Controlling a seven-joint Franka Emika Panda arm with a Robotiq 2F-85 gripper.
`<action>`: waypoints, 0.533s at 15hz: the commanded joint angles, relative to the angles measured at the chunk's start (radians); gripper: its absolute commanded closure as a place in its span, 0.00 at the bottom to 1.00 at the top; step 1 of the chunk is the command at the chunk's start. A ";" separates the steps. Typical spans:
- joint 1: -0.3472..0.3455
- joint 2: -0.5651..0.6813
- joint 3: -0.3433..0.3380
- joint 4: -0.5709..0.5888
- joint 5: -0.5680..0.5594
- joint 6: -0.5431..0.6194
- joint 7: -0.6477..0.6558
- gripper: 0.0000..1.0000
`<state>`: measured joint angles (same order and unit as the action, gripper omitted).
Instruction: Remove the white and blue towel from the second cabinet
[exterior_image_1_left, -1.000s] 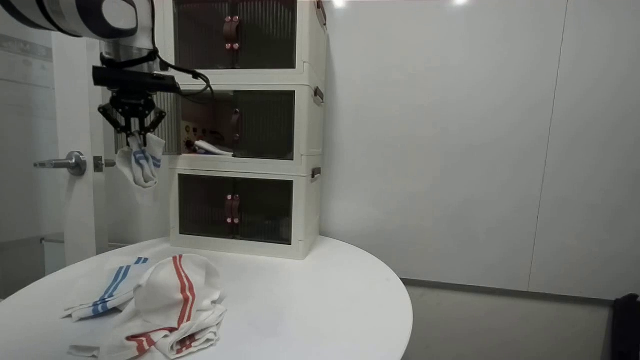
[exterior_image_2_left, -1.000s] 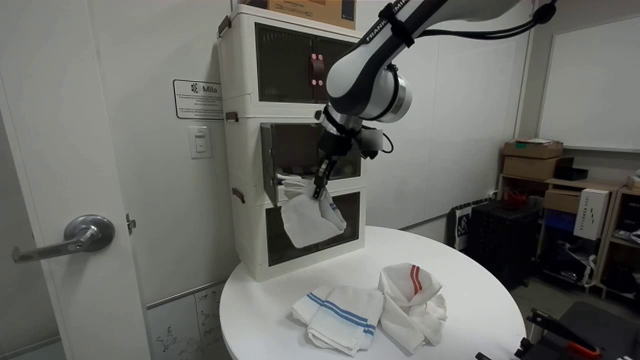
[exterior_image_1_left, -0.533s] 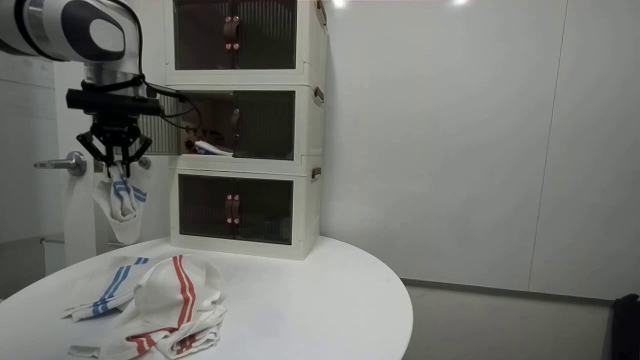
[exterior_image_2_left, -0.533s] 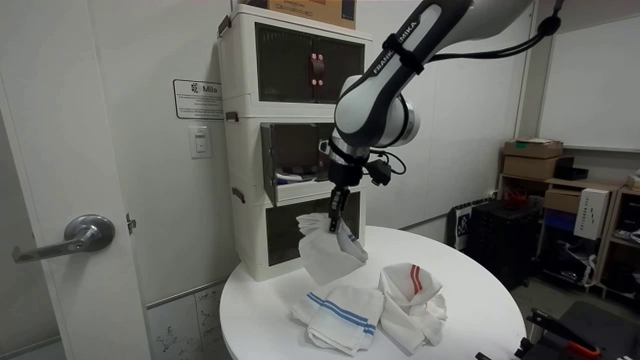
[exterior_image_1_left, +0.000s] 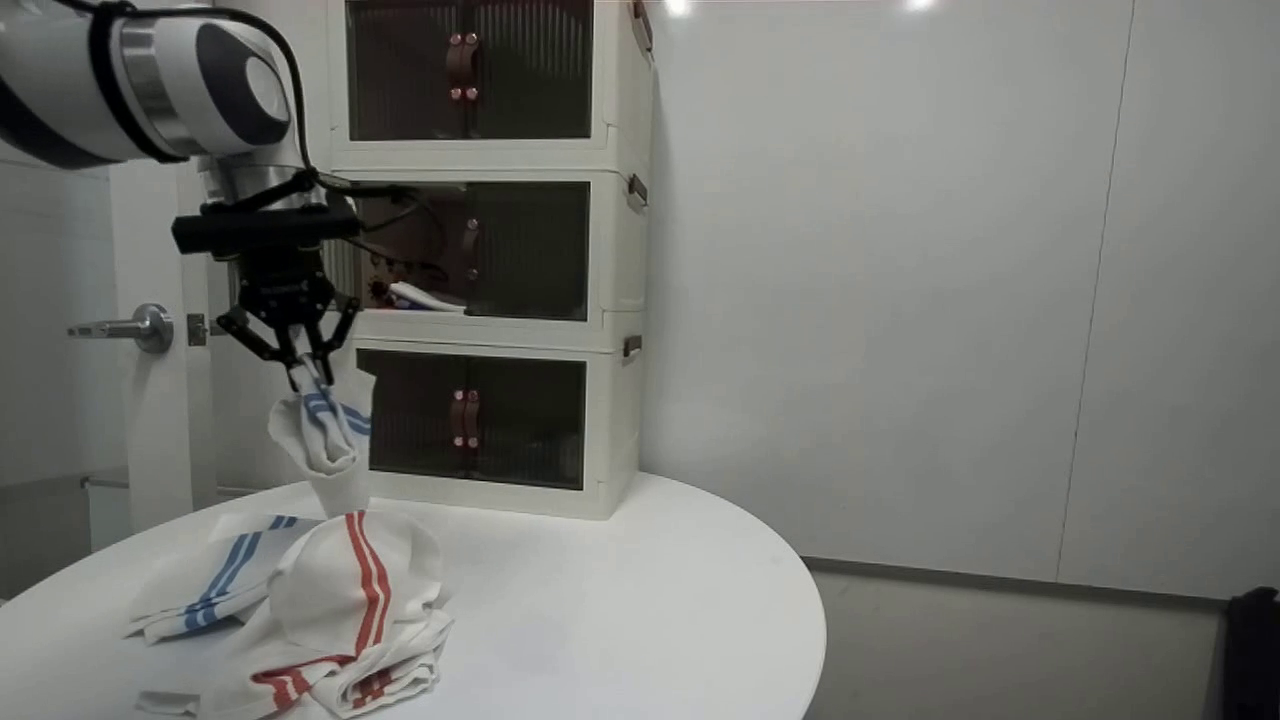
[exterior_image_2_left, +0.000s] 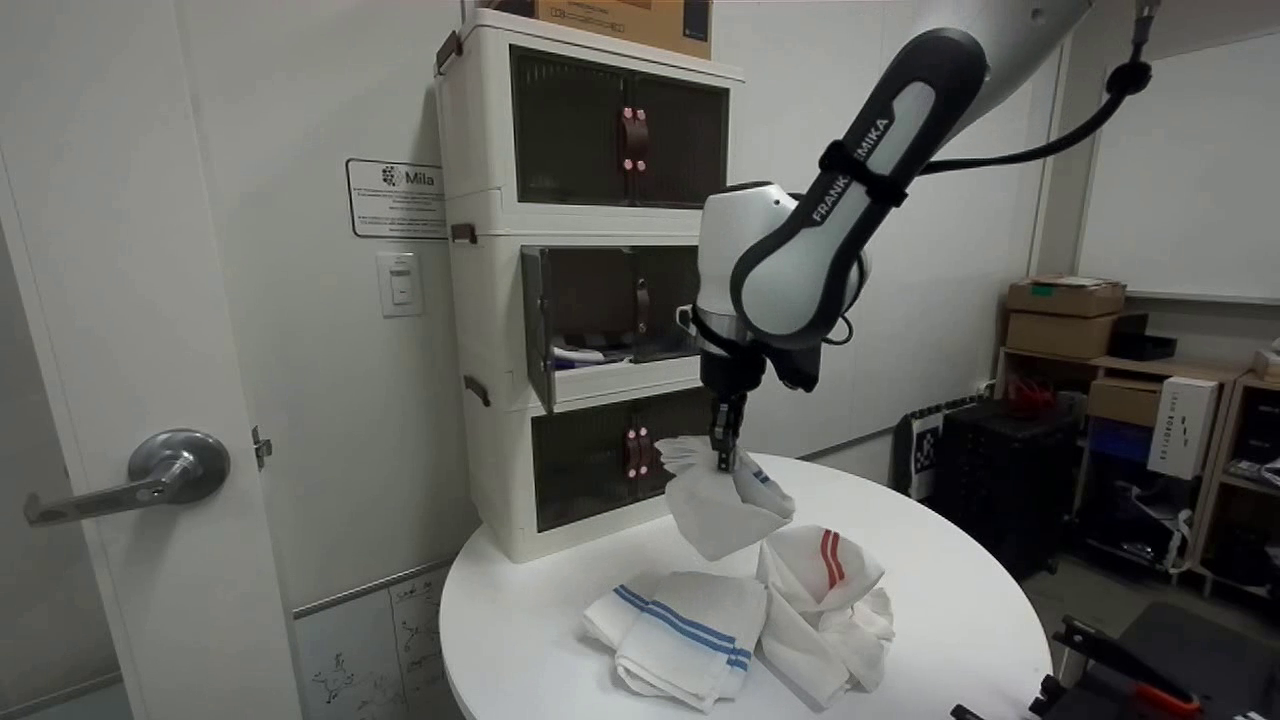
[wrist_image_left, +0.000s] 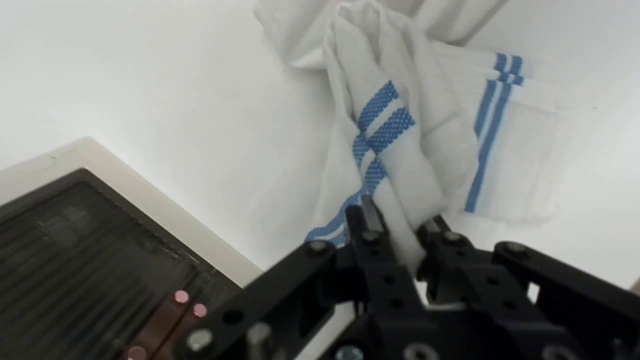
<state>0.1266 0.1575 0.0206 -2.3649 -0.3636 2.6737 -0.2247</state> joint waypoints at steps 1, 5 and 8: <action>0.148 0.048 -0.181 0.044 -0.282 -0.021 0.211 0.88; 0.091 0.117 -0.089 0.055 -0.406 -0.016 0.352 0.88; 0.082 0.156 -0.030 0.058 -0.342 0.022 0.342 0.88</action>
<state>0.2261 0.2711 -0.0644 -2.3355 -0.7410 2.6709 0.1062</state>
